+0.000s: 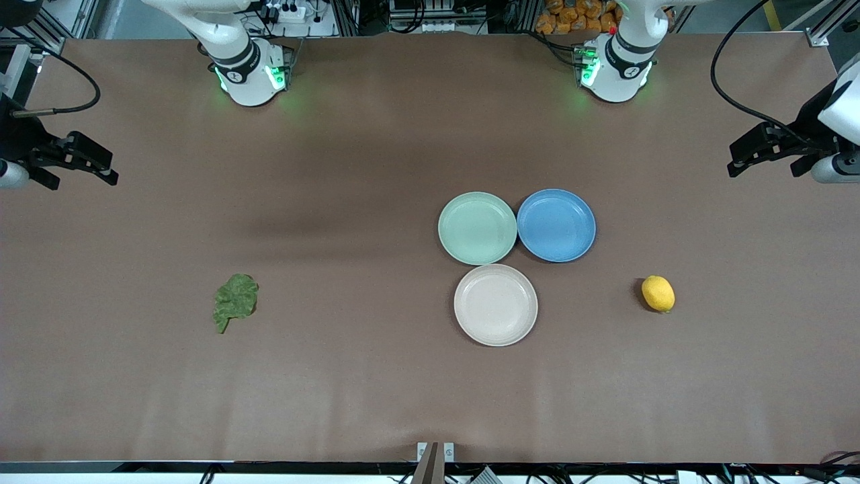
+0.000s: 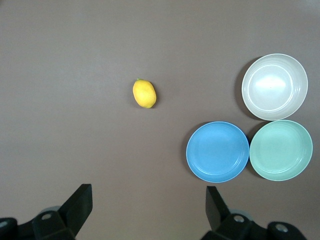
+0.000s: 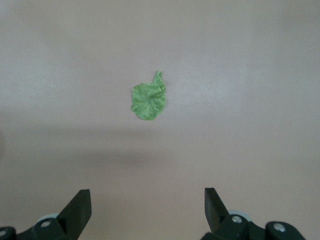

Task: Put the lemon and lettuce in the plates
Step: 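Reach the right gripper to the lettuce while the left gripper reaches the lemon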

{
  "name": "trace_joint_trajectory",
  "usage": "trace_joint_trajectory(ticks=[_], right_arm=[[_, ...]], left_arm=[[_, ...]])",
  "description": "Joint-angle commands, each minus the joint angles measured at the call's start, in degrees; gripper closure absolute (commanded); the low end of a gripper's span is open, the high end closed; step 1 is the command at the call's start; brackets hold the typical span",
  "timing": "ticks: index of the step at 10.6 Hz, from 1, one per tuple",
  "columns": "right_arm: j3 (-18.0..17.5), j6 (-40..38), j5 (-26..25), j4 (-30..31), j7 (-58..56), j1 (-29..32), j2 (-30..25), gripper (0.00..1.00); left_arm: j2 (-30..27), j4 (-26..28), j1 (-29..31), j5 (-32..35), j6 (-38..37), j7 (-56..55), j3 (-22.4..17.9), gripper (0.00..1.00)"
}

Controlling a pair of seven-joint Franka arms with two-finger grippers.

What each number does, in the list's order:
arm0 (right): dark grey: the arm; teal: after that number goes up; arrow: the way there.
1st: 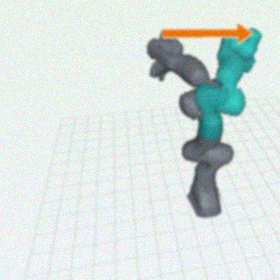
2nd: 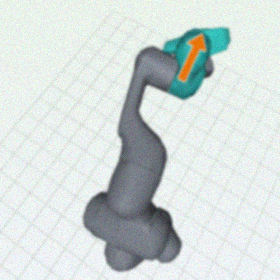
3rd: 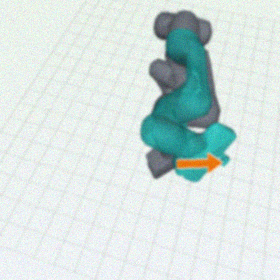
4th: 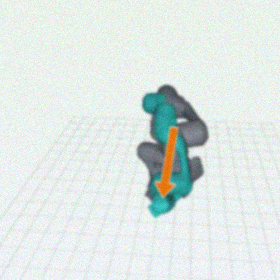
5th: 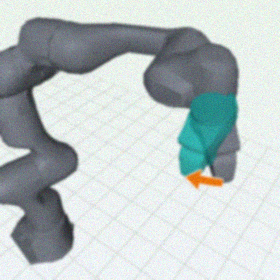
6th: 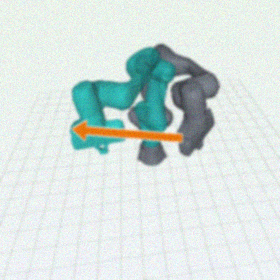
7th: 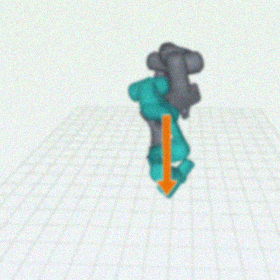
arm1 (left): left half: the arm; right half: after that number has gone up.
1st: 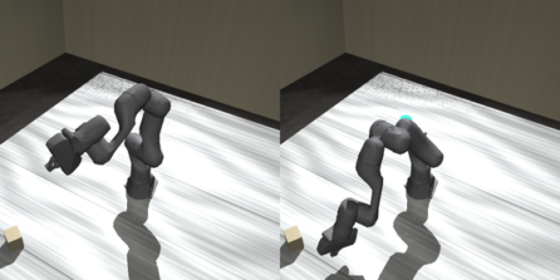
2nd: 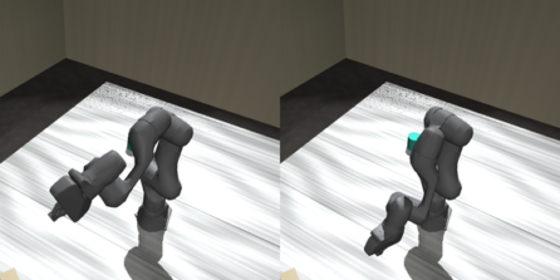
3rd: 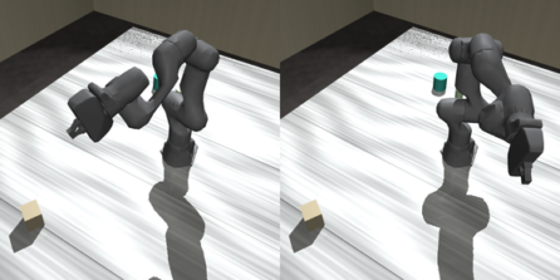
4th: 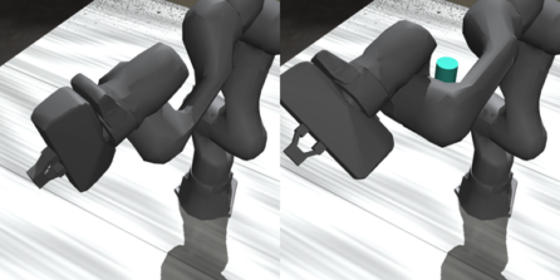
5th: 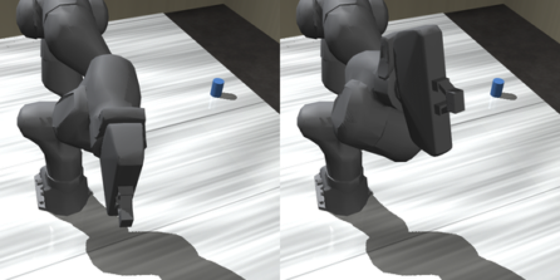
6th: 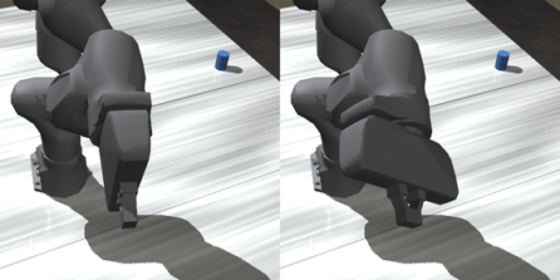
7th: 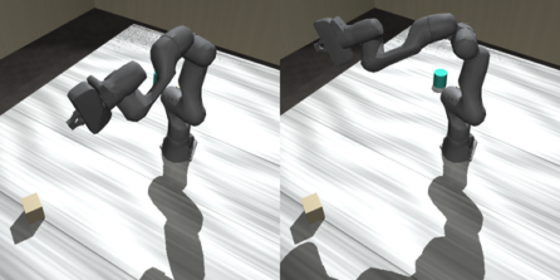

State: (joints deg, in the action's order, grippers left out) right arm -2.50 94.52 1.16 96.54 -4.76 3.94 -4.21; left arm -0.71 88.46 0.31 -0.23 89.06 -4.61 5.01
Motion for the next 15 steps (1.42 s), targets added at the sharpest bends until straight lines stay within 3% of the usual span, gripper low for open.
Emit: trace_joint_trajectory(ticks=[1,7,10,15], right_arm=[[-0.84,-1.09,-3.25,0.49,-0.77,0.81,-1.24,0.00],[-0.49,-1.53,-3.27,0.32,-0.60,1.25,-0.89,0.00],[0.22,-1.88,-2.57,0.23,-0.60,1.51,-0.10,0.00],[-0.22,1.34,-2.57,3.46,-0.87,0.63,10.78,0.00]], left_arm=[[0.44,-1.36,0.39,-0.74,-1.26,0.55,0.18,0.00],[6.67,-2.41,0.48,-0.74,-0.38,-0.49,-0.44,0.00],[12.73,-2.94,0.66,-0.74,5.58,-0.67,-1.05,0.00],[19.51,-2.85,-0.48,6.27,8.85,-0.75,-1.49,0.00]])
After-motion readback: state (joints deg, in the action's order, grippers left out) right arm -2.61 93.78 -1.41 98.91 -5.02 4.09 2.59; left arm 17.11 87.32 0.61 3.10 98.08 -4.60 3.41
